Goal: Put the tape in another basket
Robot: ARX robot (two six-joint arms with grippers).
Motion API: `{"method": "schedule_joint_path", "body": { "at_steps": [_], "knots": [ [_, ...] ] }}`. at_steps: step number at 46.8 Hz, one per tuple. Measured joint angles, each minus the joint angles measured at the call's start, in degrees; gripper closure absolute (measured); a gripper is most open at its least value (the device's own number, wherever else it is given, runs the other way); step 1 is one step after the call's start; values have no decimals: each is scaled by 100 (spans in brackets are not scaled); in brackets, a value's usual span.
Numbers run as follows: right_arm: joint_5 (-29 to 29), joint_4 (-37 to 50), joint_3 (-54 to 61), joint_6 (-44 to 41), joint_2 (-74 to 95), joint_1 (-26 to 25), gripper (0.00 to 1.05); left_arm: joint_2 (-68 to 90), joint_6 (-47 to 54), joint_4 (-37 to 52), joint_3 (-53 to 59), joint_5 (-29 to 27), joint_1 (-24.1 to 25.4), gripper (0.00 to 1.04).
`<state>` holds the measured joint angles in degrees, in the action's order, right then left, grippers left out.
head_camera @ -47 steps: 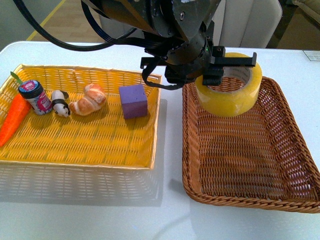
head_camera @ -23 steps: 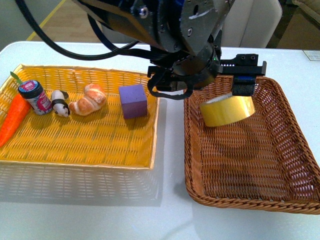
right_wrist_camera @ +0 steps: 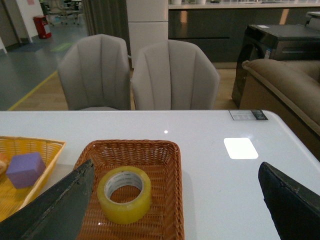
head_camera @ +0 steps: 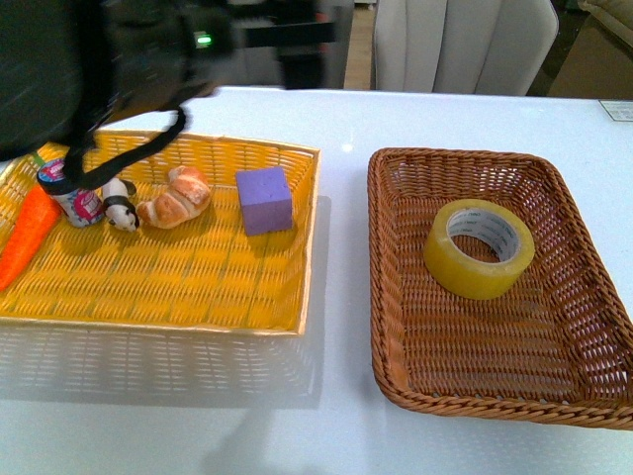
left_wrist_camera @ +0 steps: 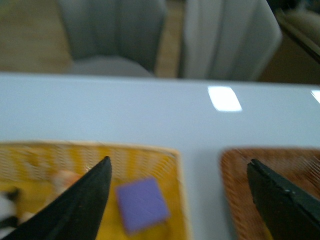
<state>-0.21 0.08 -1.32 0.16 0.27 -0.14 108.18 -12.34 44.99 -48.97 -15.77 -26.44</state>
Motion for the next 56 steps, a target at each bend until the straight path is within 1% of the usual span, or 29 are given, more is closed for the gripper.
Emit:
{"method": "schedule_joint_path", "body": {
  "at_steps": [1, 2, 3, 4, 6, 7, 10, 11, 15, 17, 27, 40, 42, 44, 48, 56],
  "knots": [
    [4, 0, 0, 0, 0, 0, 9, -140, 245, 470, 328, -240, 81, 29],
    [4, 0, 0, 0, 0, 0, 9, -299, 374, 782, 649, -334, 175, 33],
    [7, 0, 0, 0, 0, 0, 9, -557, 573, 1403, 1086, -380, 345, 38],
    [20, 0, 0, 0, 0, 0, 9, -745, 671, 1683, 1346, -378, 459, 41],
    [26, 0, 0, 0, 0, 0, 9, -1279, 874, 2175, 1961, -356, 743, 52],
    [24, 0, 0, 0, 0, 0, 9, -1432, 920, 2227, 2111, -319, 811, 56],
    [0, 0, 0, 0, 0, 2, 9, -1910, 1053, 2262, 2684, -42, 1005, 72],
    [2, 0, 0, 0, 0, 2, 9, -1980, 1075, 2256, 2802, 20, 1049, 75],
    [7, 0, 0, 0, 0, 2, 9, -2498, 1128, 2159, 3335, 267, 1314, 97],
    [13, 0, 0, 0, 0, 2, 9, -2758, 1119, 2098, 3499, 387, 1403, 103],
    [20, 0, 0, 0, 0, 2, 9, -4013, 1169, 1515, 4190, 782, 1845, 103],
    [22, 0, 0, 0, 0, 2, 9, -5353, 1172, 581, 4597, 1119, 2144, 103],
    [20, 0, 0, 0, 0, 2, 9, -5552, 1174, 424, 4638, 1408, 2323, 103],
    [17, 0, 0, 0, 0, 2, 9, -5746, 1174, 262, 4673, 1517, 2481, 103],
    [22, 0, 0, 0, 0, 2, 9, -6124, 1174, -44, 4732, 1519, 2616, 103],
    [22, 0, 0, 0, 0, 2, 9, -7023, 1174, -817, 4811, 1578, 2623, 103]
  ]
}}
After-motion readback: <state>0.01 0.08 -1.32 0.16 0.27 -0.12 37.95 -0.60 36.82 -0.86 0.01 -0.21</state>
